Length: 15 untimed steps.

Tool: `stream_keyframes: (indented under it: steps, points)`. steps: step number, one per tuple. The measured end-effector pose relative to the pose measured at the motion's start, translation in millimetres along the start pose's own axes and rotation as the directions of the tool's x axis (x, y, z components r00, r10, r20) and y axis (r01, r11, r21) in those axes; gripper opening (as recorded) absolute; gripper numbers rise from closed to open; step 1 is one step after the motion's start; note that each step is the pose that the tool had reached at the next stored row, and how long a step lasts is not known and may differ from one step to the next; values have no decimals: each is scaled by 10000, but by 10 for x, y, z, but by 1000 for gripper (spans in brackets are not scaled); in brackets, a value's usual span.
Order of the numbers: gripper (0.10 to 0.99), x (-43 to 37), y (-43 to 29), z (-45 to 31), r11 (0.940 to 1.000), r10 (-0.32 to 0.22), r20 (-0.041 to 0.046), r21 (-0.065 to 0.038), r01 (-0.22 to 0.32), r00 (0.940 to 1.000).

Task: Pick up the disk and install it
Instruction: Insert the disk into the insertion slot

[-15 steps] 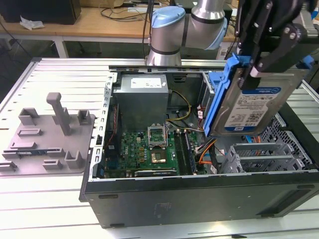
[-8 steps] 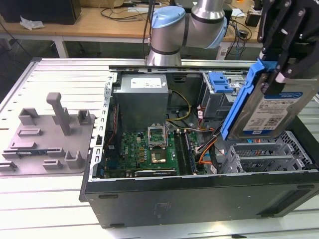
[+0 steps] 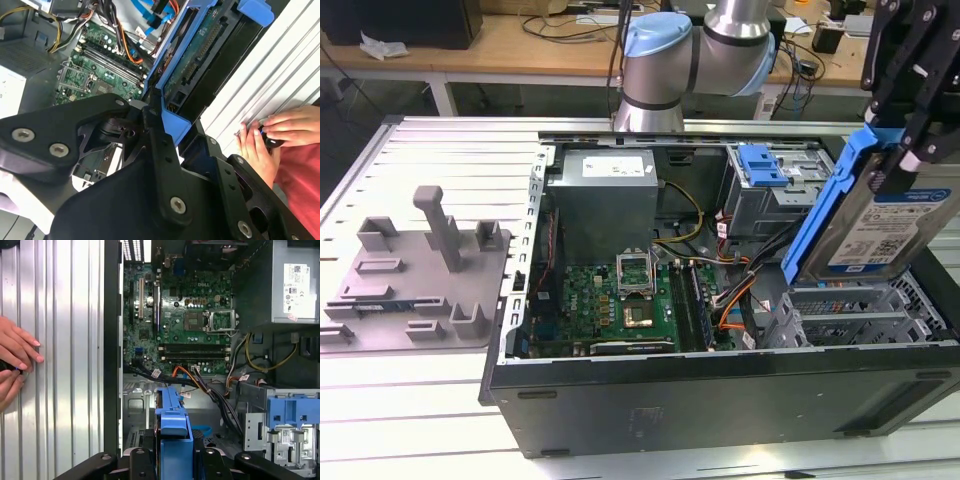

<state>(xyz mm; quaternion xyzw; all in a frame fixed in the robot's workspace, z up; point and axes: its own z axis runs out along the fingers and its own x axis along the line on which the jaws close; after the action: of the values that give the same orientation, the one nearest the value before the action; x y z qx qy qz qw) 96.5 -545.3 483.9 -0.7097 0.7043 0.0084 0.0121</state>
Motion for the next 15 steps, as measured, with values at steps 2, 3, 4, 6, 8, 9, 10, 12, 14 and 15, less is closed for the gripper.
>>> stream_keyframes:
  steps: [2, 3, 4, 6, 8, 9, 10, 12, 14, 15]
  points:
    - [369, 0, -55, 16, 10000, 0, 1, 0, 0, 10000]
    - [369, 1, -70, 21, 10000, -1, 1, 0, 1, 10000]
    - [369, 1, -80, 23, 10000, -1, -1, 0, 1, 10000]
    - [369, 1, -86, 26, 10000, 0, 1, 1, 0, 10000]
    - [369, 1, -86, 26, 10000, 0, 2, 0, 0, 10000]
    - [369, 1, -86, 27, 10000, 0, 2, 0, 0, 10000]
    - [369, 1, -86, 27, 10000, -1, 2, 0, 1, 10000]
    - [369, 1, -86, 27, 10000, -1, 2, 0, 1, 10000]
    - [369, 1, -90, 28, 10000, -2, 3, 0, 2, 10000]
    - [369, 1, -96, 29, 10000, -3, 5, 0, 3, 10000]
